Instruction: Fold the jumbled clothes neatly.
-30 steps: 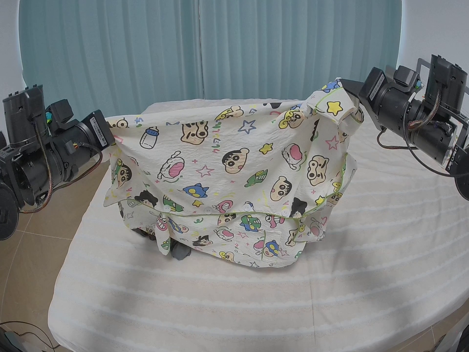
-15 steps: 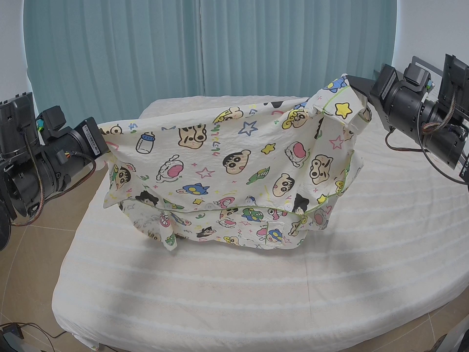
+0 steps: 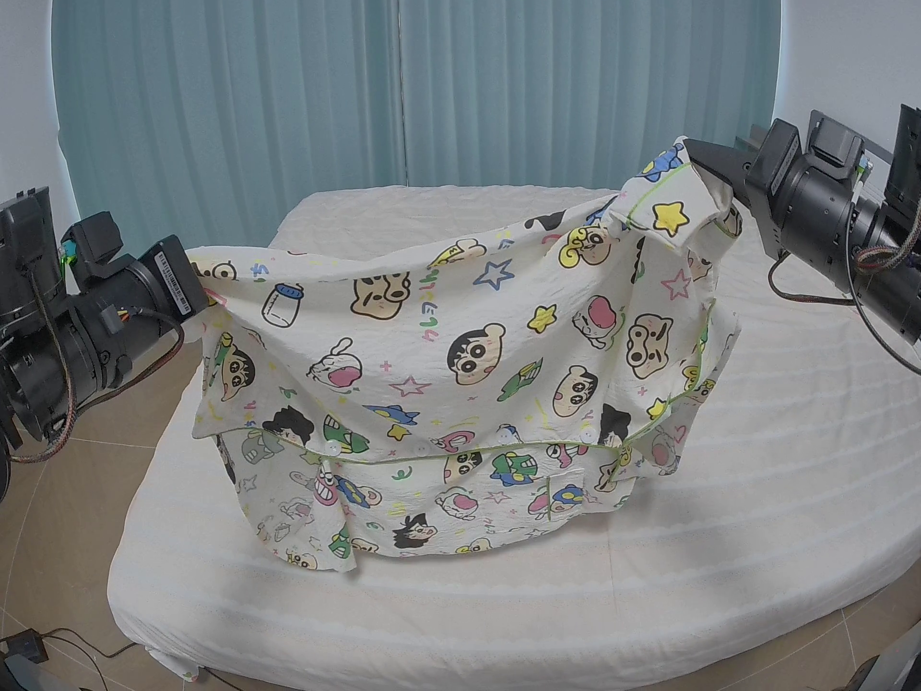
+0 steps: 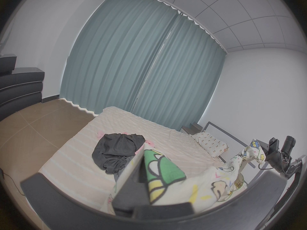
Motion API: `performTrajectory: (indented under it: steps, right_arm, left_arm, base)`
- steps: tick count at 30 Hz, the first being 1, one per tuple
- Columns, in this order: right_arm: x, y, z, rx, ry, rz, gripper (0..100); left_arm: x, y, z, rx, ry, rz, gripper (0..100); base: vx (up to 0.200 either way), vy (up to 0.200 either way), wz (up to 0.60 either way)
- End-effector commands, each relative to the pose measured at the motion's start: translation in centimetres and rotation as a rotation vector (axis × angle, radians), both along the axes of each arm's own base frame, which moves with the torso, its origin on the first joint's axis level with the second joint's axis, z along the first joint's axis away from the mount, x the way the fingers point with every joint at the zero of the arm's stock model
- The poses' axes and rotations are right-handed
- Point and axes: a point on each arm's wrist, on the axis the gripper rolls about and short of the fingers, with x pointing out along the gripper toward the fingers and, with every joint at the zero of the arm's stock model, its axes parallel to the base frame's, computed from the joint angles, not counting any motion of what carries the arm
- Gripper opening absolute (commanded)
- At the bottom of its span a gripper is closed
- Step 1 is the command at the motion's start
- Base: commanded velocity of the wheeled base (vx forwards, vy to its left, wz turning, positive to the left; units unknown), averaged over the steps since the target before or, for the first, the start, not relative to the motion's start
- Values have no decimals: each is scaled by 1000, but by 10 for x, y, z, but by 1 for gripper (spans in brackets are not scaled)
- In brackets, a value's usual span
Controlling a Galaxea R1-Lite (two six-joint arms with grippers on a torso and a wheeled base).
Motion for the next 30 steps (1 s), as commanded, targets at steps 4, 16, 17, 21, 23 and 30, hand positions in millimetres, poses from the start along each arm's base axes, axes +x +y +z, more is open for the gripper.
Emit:
performTrajectory:
  steps: [4, 16, 17, 21, 23, 30]
  right_arm:
    - [-6, -4, 5, 10, -18, -1, 0]
    - [-19, -15, 33, 56, -113, -5, 0]
    - [-20, -16, 35, 58, -117, -5, 0]
    - [-21, -16, 32, 40, -117, -13, 0]
    - [-21, -17, 34, 41, -126, -12, 0]
    - [-19, -24, 40, 49, -147, -41, 0]
  left_arm:
    - [-1, -1, 0, -2, -1, -5, 0]
    - [-6, -8, 11, -17, -43, -37, 0]
    - [-6, -9, 11, -17, -43, -41, 0]
    - [-7, -12, 15, -22, -56, -55, 0]
    - [-6, -13, 21, -31, -77, -55, 0]
    - [-9, -26, 27, -39, -92, -80, 0]
  base:
    - [0, -200, 0]
    - [0, -200, 0]
    - [0, -200, 0]
    - [0, -200, 0]
    - [0, -200, 0]
    - [0, -200, 0]
